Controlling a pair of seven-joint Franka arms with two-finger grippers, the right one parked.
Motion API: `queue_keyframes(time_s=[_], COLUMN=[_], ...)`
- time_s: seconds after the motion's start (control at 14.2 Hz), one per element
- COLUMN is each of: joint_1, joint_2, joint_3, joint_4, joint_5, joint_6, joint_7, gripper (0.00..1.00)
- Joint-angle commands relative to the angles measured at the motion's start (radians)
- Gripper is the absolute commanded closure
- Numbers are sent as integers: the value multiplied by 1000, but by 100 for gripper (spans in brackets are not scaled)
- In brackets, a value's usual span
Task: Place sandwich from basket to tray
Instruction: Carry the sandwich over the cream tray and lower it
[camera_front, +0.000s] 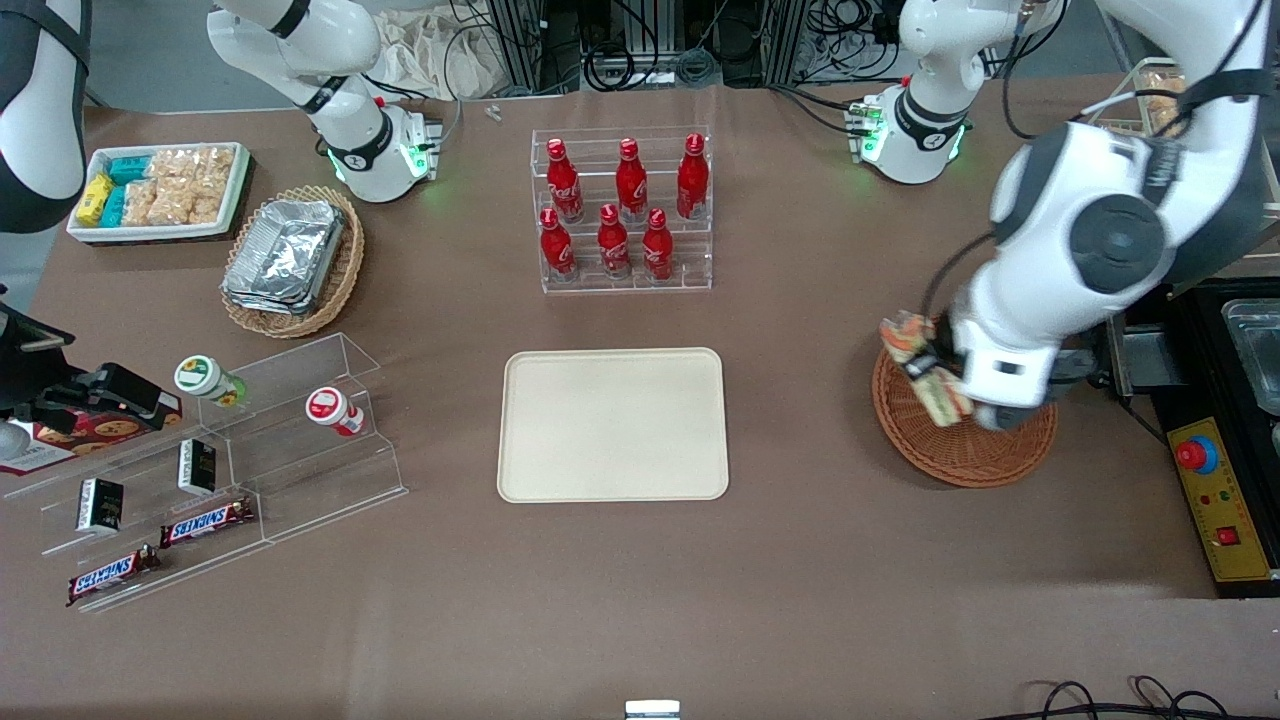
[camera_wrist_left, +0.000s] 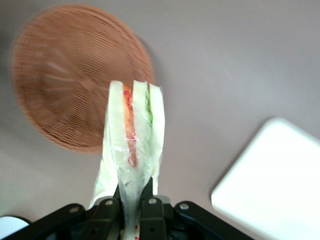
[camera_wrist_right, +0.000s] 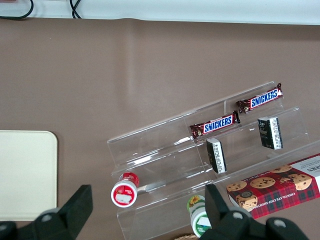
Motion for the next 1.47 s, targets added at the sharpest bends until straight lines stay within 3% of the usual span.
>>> queue_keyframes(time_s=[0.0, 0.21, 0.42, 0.56, 1.05, 1.19, 1.4], joint_1=[-63, -209, -272, -301, -347, -353, -355], joint_2=[165, 282, 394, 453, 513, 533, 534], joint_3=[-97, -84, -81, -47, -24, -22, -22], joint_4=[49, 50, 46, 47, 49, 50, 46], joint_5=[12, 87, 166, 256, 276, 314, 330], joint_6=[71, 229, 350, 396, 473, 475, 473], joint_7=[106, 68, -42, -92, -133, -135, -148], gripper=[100, 100, 100, 100, 100, 100, 78])
